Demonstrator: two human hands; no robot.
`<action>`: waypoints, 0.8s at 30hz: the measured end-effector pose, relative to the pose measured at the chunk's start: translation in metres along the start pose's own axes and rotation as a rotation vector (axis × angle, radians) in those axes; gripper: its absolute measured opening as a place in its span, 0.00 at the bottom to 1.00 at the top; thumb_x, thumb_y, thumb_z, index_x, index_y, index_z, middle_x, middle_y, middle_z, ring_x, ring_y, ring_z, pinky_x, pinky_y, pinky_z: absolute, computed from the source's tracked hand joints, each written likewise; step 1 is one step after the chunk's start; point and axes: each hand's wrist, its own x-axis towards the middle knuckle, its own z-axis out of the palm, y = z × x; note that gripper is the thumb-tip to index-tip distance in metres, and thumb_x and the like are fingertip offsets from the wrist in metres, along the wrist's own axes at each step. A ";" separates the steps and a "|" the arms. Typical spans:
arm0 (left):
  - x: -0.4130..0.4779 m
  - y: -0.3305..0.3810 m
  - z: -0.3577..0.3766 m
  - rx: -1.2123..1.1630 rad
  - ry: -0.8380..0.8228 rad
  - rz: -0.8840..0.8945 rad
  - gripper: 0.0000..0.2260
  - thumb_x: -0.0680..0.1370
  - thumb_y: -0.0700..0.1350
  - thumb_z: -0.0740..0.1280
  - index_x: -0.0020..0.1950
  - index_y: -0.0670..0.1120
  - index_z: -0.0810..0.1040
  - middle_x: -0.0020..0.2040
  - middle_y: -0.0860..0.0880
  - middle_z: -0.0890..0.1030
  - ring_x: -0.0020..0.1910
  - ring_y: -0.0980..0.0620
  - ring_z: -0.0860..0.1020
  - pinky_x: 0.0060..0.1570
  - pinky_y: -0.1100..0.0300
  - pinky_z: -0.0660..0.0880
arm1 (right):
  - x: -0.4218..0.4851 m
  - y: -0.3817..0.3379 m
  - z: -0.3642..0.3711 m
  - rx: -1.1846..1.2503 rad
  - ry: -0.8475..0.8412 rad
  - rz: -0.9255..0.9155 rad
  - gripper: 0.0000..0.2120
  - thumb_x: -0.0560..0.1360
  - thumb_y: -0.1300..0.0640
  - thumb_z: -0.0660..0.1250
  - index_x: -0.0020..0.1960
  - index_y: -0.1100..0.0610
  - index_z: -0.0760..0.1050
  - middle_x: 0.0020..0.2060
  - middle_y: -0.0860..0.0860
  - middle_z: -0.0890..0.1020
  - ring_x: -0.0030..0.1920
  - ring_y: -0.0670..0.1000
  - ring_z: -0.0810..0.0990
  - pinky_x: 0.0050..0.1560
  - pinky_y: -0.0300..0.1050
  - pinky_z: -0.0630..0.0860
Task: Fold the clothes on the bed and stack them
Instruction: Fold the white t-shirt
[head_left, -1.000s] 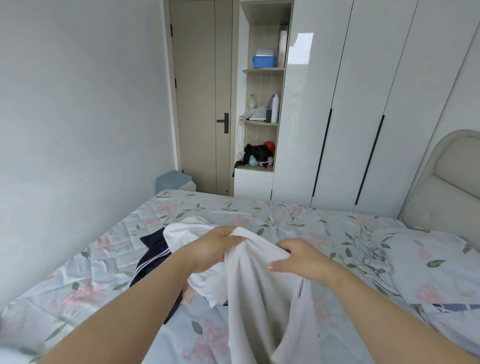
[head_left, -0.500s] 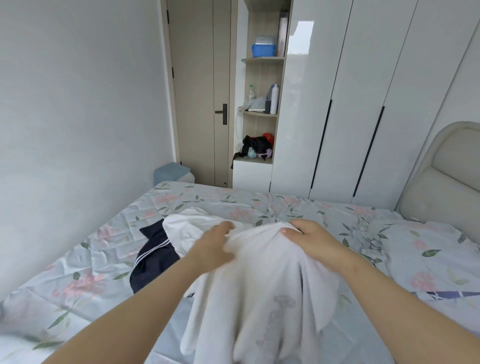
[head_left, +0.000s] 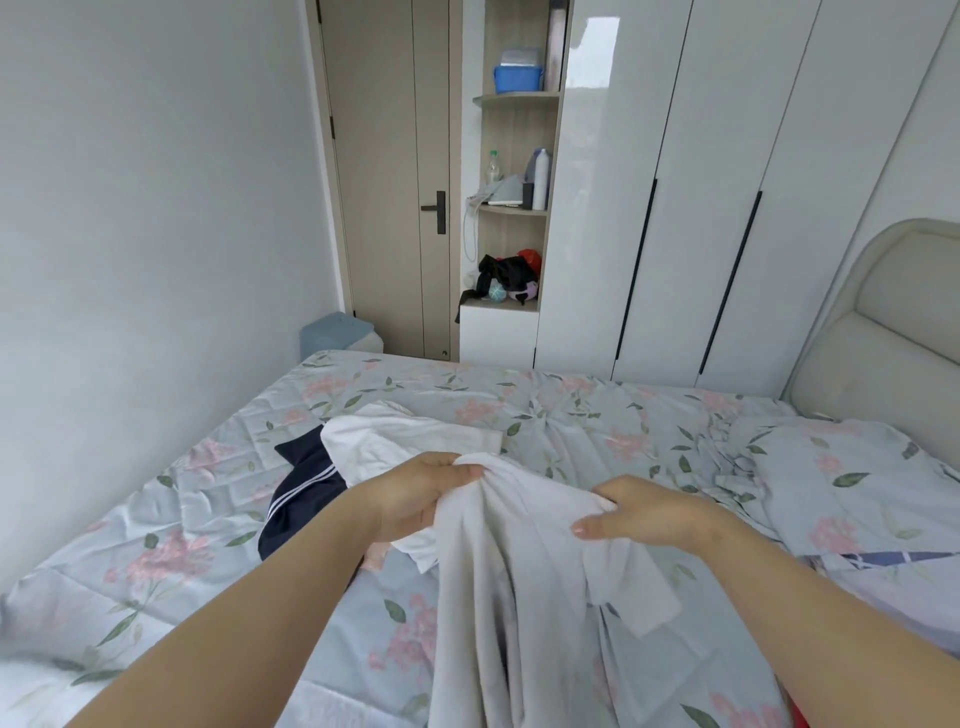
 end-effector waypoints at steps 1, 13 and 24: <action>-0.002 0.000 -0.001 0.037 0.024 -0.020 0.06 0.79 0.40 0.64 0.52 0.41 0.78 0.44 0.46 0.84 0.40 0.53 0.82 0.42 0.62 0.79 | 0.000 0.005 -0.002 0.090 0.047 0.019 0.09 0.74 0.50 0.69 0.49 0.54 0.79 0.47 0.49 0.83 0.47 0.47 0.81 0.47 0.36 0.75; -0.001 -0.002 0.037 -0.008 0.062 0.023 0.15 0.77 0.53 0.64 0.57 0.44 0.79 0.54 0.44 0.83 0.52 0.48 0.82 0.55 0.55 0.78 | 0.016 -0.031 0.005 0.600 0.174 0.031 0.12 0.77 0.48 0.65 0.47 0.58 0.79 0.40 0.53 0.84 0.38 0.50 0.81 0.41 0.41 0.76; -0.006 0.020 0.029 -0.812 0.694 -0.234 0.18 0.81 0.47 0.61 0.32 0.47 0.66 0.28 0.53 0.73 0.39 0.63 0.79 0.30 0.73 0.67 | 0.025 0.028 0.059 0.620 -0.207 0.230 0.29 0.67 0.33 0.67 0.59 0.51 0.76 0.52 0.48 0.79 0.51 0.48 0.76 0.55 0.46 0.72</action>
